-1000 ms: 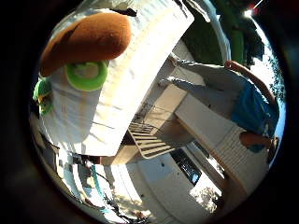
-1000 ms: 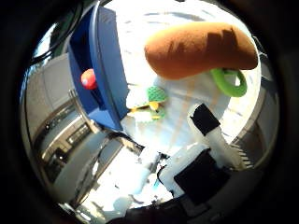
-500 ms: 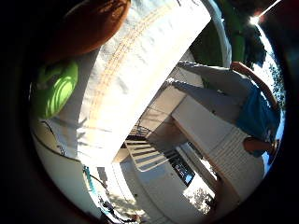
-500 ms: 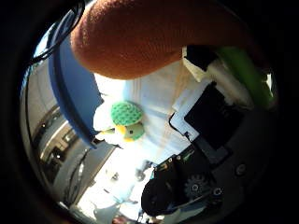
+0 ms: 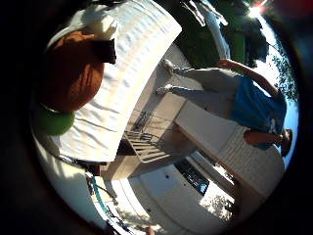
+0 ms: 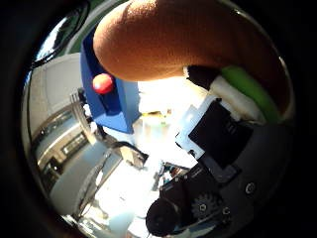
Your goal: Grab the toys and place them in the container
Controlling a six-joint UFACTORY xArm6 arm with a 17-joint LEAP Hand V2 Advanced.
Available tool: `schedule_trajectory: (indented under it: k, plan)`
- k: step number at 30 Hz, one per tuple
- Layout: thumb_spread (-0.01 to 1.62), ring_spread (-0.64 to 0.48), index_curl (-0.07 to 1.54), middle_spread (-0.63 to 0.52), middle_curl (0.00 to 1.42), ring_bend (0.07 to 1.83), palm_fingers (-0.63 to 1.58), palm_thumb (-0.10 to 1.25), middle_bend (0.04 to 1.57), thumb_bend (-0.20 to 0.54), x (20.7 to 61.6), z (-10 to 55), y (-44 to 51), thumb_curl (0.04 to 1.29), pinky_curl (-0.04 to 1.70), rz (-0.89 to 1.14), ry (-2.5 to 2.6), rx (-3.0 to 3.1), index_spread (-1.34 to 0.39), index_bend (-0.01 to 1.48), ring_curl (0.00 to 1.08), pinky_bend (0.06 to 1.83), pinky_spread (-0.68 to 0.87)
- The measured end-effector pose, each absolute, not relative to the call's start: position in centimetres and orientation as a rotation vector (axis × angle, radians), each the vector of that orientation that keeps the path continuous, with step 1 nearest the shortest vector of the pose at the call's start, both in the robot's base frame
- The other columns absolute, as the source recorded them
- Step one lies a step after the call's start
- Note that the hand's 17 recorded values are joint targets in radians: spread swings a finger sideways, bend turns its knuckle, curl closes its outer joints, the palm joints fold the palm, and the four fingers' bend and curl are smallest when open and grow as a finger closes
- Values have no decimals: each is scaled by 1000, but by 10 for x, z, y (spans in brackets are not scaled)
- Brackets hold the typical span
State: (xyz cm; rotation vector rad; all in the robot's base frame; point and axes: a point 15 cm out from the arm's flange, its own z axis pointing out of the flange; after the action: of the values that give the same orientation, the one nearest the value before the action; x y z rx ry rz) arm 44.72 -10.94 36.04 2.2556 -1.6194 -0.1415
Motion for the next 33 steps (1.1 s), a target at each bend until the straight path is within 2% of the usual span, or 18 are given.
schedule_trajectory:
  k: [6,15,18,22,24,26,28,31,33]
  plan:
    - [1170,-100,-18,-270,1047,1368,923,1005,1059,-16,438,411,-36,576,901,-17,-1520,2417,-955,544,809,1315,239]
    - [1176,-111,-19,-276,1115,1406,890,991,1084,-14,430,425,103,613,962,83,-1493,2561,-1078,655,832,1352,214]
    - [1178,-113,-16,-277,1130,1411,883,991,1092,-14,443,415,135,626,976,129,-1514,2585,-1110,688,838,1359,207]
    - [1179,-115,-16,-277,1145,1418,872,981,1098,-17,479,387,165,638,990,192,-1577,2601,-1142,719,844,1365,201]
    - [1194,-116,-14,-277,1150,1411,851,885,1096,-56,492,368,175,619,996,197,-1594,2593,-1152,742,844,1361,196]
    - [1220,-100,7,-268,1137,1389,882,842,1074,-51,501,347,182,583,986,188,-1602,2574,-1126,795,829,1324,203]
    - [1237,-49,28,-241,1084,1299,901,776,991,-48,507,329,185,526,948,173,-1614,2546,-1024,860,776,1257,231]
    - [1230,3,67,-208,994,1154,643,700,795,-52,511,304,182,474,927,140,-1620,2501,-816,901,725,1173,266]
    - [1212,107,69,-146,876,1039,84,650,515,-51,512,290,180,440,913,119,-1613,2479,-570,785,695,1118,325]
